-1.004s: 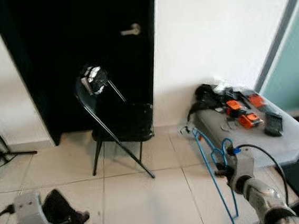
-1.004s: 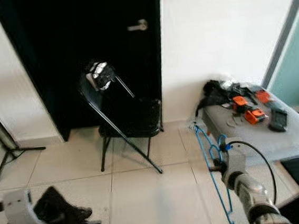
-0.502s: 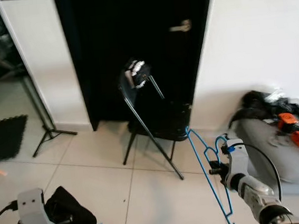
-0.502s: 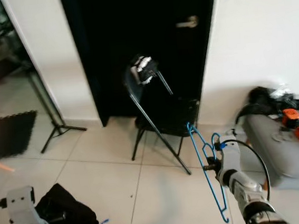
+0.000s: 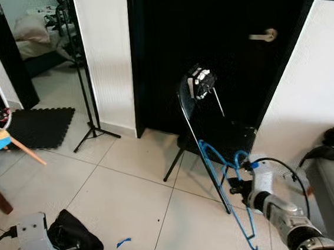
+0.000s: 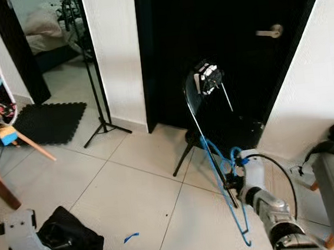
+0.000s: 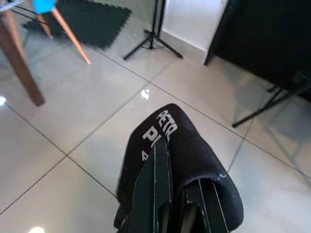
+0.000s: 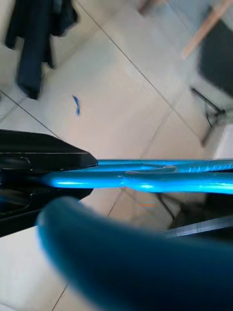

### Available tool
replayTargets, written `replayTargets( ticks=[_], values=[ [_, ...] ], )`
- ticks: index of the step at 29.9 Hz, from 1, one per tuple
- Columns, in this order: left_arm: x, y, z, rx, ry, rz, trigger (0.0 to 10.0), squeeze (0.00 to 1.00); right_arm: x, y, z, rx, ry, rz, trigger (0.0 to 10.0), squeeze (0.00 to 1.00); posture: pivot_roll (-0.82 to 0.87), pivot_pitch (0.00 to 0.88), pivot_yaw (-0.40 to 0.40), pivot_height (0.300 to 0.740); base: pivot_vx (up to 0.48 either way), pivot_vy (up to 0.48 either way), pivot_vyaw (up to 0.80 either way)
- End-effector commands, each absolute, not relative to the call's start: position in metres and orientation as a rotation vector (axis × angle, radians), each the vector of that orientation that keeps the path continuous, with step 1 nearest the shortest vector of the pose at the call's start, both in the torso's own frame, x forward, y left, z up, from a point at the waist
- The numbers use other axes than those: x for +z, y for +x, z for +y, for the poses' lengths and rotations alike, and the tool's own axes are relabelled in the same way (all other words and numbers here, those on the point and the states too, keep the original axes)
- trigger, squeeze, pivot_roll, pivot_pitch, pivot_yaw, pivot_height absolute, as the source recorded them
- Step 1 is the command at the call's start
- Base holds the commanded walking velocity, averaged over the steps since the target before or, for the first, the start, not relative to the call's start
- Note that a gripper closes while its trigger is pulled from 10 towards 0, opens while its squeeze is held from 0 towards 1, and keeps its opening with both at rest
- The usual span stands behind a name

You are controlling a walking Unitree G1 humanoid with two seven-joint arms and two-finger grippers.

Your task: Hang hanger

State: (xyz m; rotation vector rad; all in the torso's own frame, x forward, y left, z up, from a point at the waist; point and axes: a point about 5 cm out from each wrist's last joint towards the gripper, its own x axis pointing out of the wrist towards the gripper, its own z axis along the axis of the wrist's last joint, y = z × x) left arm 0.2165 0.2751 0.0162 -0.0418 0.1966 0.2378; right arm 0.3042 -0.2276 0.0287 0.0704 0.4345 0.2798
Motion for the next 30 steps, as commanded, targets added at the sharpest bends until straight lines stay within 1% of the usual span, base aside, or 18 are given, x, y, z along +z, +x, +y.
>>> replayTargets(
  ticks=[1, 4, 15, 21, 30],
  values=[
    [0.0176, 0.2159, 0.2752, 0.229, -0.035, 0.185, 10.0, 0.00, 0.0249, 0.2998, -0.2269, 0.323, 0.060, 0.456, 10.0, 0.00, 0.04, 0.000, -0.097, 0.740, 0.000, 0.000, 0.73],
    [0.0176, 0.2164, 0.2741, 0.221, -0.037, 0.185, 10.0, 0.00, 0.0251, 0.2995, -0.2239, 0.372, 0.052, 0.461, 10.0, 0.00, 0.04, 0.000, -0.097, 0.740, 0.000, 0.000, 0.73],
    [0.0162, 0.2152, 0.2746, 0.224, -0.050, 0.187, 10.0, 0.00, 0.0243, 0.2984, -0.2252, 0.376, 0.062, 0.471, 10.0, 0.00, 0.04, 0.000, -0.093, 0.740, 0.000, 0.000, 0.73],
    [0.0158, 0.2149, 0.2742, 0.225, -0.057, 0.187, 10.0, 0.00, 0.0222, 0.2954, -0.2209, 0.462, 0.067, 0.501, 10.0, 0.00, 0.04, 0.003, -0.095, 0.740, 0.000, 0.000, 0.73],
    [0.0155, 0.2141, 0.2732, 0.227, -0.063, 0.185, 10.0, 0.00, 0.0218, 0.2946, -0.2220, 0.464, 0.074, 0.509, 10.0, 0.00, 0.04, 0.010, -0.098, 0.740, 0.000, 0.000, 0.73]
  ],
)
